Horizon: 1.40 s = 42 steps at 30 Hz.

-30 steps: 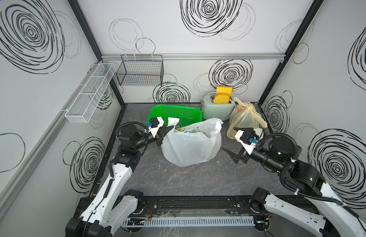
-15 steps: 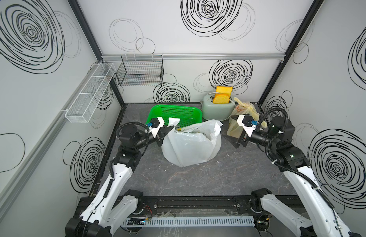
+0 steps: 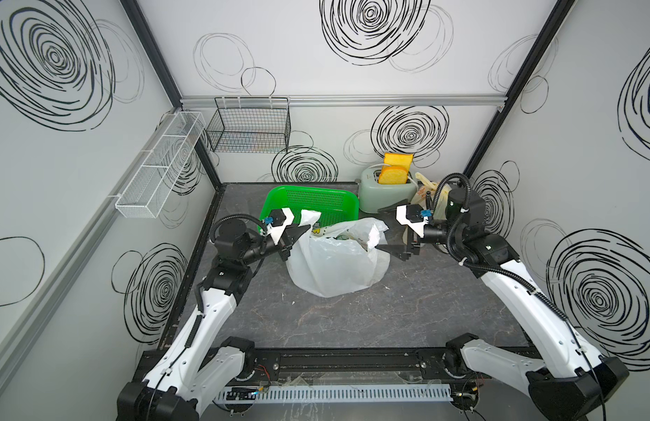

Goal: Place the pineapple into a plastic bag & tie a knot
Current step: Cross the plastic bag at the center of the board.

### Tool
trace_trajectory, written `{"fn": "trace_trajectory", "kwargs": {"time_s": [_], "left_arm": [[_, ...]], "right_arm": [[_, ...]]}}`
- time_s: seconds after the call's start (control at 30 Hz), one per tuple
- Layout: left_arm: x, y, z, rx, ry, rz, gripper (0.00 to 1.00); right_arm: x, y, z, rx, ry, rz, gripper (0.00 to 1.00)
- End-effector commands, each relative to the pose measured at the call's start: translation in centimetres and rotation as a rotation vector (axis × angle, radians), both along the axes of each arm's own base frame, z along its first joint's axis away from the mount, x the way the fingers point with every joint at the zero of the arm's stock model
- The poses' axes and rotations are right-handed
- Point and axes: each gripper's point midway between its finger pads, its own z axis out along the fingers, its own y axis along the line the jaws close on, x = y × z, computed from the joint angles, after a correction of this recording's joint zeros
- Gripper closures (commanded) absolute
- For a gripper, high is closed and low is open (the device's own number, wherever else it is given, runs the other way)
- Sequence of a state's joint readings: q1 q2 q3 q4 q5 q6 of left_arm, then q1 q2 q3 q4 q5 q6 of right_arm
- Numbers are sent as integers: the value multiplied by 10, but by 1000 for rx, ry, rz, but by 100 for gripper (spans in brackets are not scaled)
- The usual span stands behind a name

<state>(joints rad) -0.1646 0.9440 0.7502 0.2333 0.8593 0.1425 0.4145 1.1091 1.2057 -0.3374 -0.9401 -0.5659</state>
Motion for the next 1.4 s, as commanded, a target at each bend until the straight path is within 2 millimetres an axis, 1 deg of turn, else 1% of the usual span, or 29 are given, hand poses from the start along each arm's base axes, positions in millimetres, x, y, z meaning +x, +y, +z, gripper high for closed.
{"fn": "trace_trajectory", "kwargs": {"time_s": [0.0, 0.1, 0.23, 0.33, 0.4, 0.5, 0.53, 0.6, 0.67, 0.77, 0.9, 0.97, 1.07, 1.23, 1.37], "left_arm": [[-5, -5, 23, -7, -72, -37, 100], [-6, -6, 24, -12, -70, -41, 100], [-5, -6, 27, -18, -70, -38, 100], [-5, -6, 26, -19, -65, -39, 100], [-5, -6, 26, -20, -63, -38, 100], [-5, -6, 27, -24, -63, -38, 100], [-5, -6, 27, -25, -63, -39, 100], [-5, -7, 28, -30, -59, -39, 100], [-6, -8, 28, -34, -50, -43, 100], [-7, -8, 30, -39, -30, -41, 100], [-4, -14, 29, -36, 56, -42, 100], [-5, -25, 24, -18, 110, -72, 100], [-9, -43, 12, 25, 173, -117, 100], [-7, -63, -6, 75, 260, -180, 100], [-7, -77, -16, 121, 268, -236, 100]], "right_arm": [[-6, 10, 9, -6, -68, 64, 8], [-8, 17, 4, -26, -51, 88, 9], [-13, 22, -8, -65, -36, 73, 4], [-17, 21, -11, -87, -57, 33, 2], [-13, 21, -14, -108, -84, -19, 2], [-5, 21, -15, -129, -131, -94, 6], [-3, 22, -14, -125, -139, -106, 9], [-1, 24, -13, -122, -147, -111, 19], [1, 26, -12, -121, -150, -116, 37], [1, 27, -11, -118, -147, -111, 59], [-5, 30, -14, -127, -124, -70, 79], [-8, 36, -18, -139, -107, -31, 89], [-16, 48, -23, -144, -72, 55, 100], [-29, 66, -19, -105, -31, 203, 100], [-30, 76, -20, -72, -5, 277, 100]]}}
